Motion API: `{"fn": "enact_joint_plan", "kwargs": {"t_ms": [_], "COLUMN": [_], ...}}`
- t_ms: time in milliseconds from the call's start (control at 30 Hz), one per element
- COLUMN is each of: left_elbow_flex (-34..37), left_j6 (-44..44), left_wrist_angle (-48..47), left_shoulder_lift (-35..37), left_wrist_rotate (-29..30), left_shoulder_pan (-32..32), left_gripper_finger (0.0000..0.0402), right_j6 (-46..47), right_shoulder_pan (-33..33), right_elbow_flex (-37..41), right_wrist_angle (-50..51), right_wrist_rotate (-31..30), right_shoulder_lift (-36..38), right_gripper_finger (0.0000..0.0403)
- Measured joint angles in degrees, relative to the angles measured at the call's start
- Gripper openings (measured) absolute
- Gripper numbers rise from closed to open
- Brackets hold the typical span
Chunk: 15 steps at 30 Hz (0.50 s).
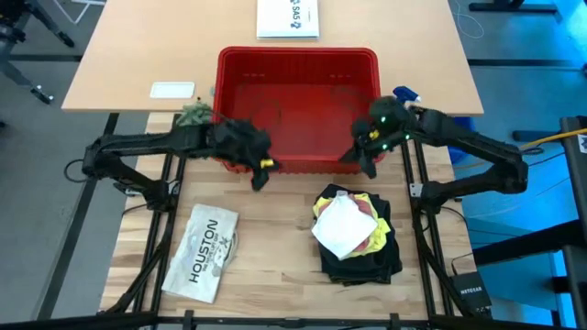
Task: Fold laundry
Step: Put the stacked clothes into the red bin
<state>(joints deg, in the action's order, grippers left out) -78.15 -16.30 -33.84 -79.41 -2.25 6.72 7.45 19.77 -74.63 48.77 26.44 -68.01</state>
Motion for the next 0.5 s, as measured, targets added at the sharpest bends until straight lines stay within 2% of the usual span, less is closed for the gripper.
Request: {"fn": "enact_joint_plan", "kwargs": {"t_ms": [133, 267, 500], "left_elbow_flex": [5.40, 10.84, 18.21], "left_j6": [-2.29, -4.26, -7.37], "left_wrist_angle": [0.34, 1.38, 9.10], "left_shoulder_lift": [-0.16, -0.16, -0.16], "left_wrist_rotate": [0.38, 1.19, 1.30], "left_shoulder_pan": [-3.54, -7.28, -14.10], "left_gripper_finger": [0.0000, 0.0000, 0.0000], "right_j6": [3.64, 11.10, 23.47], "right_shoulder_pan": [-7.09, -13.80, -25.36], "right_elbow_flex": [0.02, 0.02, 0.02], "right_wrist_angle": [3.94, 7.58, 22.24], "right_wrist_rotate": [-6.57, -13.78, -24.95], "right_shoulder_lift": [-0.61, -0.51, -0.35], "right_gripper_finger": [0.0000, 0.0000, 0.0000]}}
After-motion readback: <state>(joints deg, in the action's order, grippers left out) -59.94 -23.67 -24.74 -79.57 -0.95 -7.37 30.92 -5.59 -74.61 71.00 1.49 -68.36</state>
